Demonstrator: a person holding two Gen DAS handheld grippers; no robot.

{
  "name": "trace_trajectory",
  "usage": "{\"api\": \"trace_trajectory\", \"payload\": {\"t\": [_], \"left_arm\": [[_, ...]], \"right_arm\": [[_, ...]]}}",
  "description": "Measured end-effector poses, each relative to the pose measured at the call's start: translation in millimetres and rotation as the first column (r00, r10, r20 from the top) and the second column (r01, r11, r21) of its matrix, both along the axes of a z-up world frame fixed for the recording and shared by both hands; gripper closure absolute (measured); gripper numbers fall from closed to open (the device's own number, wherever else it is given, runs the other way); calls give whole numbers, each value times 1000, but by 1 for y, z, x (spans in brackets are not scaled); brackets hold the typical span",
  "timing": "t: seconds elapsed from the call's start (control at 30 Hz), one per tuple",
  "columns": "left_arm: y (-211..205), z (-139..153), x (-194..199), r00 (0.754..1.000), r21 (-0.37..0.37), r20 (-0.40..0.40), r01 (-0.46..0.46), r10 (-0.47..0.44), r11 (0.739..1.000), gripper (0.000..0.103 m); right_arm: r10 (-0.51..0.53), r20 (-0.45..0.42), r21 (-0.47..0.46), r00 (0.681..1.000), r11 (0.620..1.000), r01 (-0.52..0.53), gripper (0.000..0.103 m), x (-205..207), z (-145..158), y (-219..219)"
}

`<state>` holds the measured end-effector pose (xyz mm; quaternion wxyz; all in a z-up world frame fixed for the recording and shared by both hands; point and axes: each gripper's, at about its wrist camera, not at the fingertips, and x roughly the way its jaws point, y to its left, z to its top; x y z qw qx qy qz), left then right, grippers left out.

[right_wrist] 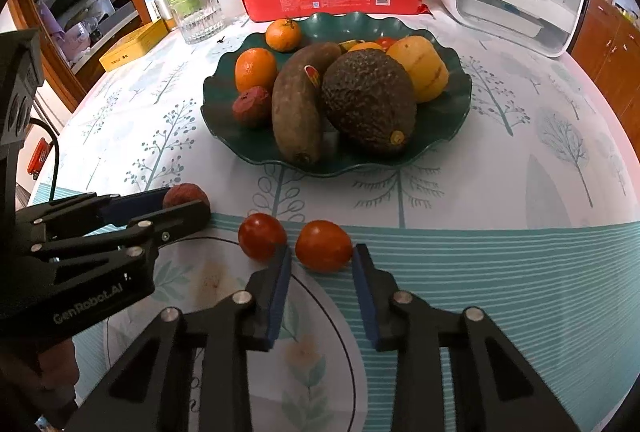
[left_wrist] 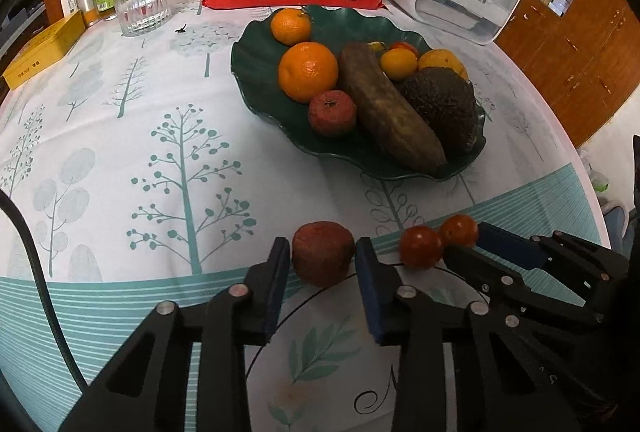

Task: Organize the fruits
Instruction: 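Close the left gripper on the second red lychee while the right gripper grasps a tomato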

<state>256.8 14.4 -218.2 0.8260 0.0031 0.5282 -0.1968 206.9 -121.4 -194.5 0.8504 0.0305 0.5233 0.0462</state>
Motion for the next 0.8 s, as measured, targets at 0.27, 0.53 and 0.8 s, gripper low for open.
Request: {"api": "trace_trajectory", "payload": {"t": [0.27,0.53,0.8], "left_arm": [[0,2,-1,1000,12,17,-7,7,1000,73],[13,19,-2,996,24,63,-60,58,998,73],[24,32,-5,989,30,90,-122,118,992,73]], "right_arm": [[12,5,17,1000,1000,-12,74,-3,0,-1],[43,36,33,998,998,-44,85,-4,11,-4],[94,27,57,995,994,-95,84,-2,9,-4]]}}
